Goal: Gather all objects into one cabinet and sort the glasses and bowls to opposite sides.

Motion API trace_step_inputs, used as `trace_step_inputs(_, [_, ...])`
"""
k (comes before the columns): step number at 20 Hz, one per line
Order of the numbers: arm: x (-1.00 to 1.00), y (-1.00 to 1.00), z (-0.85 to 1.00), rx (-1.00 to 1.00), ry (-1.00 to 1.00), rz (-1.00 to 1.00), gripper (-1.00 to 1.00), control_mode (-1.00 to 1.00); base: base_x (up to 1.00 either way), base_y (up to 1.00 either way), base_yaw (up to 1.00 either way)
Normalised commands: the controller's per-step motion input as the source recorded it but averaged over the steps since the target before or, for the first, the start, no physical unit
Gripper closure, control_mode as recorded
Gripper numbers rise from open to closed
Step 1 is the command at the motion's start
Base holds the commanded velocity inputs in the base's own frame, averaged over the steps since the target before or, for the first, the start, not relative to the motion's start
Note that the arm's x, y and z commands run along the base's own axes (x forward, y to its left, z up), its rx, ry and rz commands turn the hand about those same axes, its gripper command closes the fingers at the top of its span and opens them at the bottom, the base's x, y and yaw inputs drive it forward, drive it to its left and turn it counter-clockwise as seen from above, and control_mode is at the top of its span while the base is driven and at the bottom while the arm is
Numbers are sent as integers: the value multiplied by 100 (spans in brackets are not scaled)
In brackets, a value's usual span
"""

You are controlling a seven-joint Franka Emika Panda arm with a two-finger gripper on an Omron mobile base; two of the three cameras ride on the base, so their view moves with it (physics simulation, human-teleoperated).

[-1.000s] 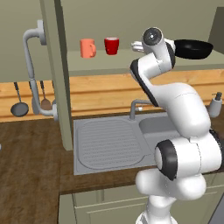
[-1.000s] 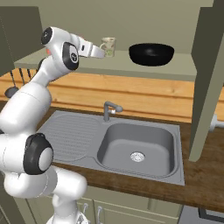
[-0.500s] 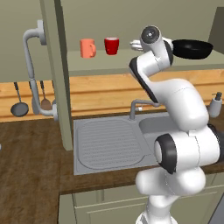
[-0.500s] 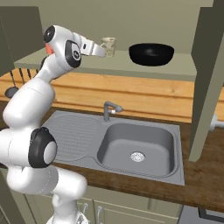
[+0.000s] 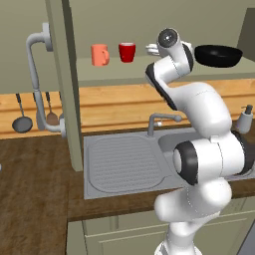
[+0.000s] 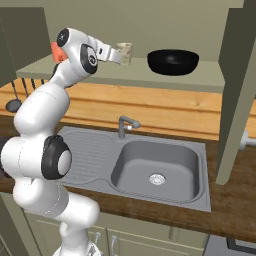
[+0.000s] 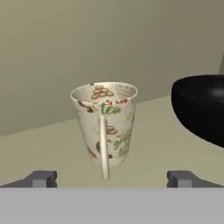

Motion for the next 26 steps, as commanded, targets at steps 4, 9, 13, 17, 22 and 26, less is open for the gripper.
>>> trace_step_inputs(4, [29,0,0,0,0,0,-100,-100,0,0,0])
trace_step_inputs(9, [15,-3,0,0,0,0,-100,-100,0,0,0])
trace_step_inputs(13, [7,-3,-1,0,0,0,-100,-100,0,0,0])
trace_step_inputs(17, [4,-10,-1,0,0,0,-100,-100,0,0,0])
trace_step_inputs(22, [12,-1,-1,0,0,0,-100,-100,0,0,0])
trace_step_inputs(26, [7,0,-1,0,0,0,100,-100,0,0,0])
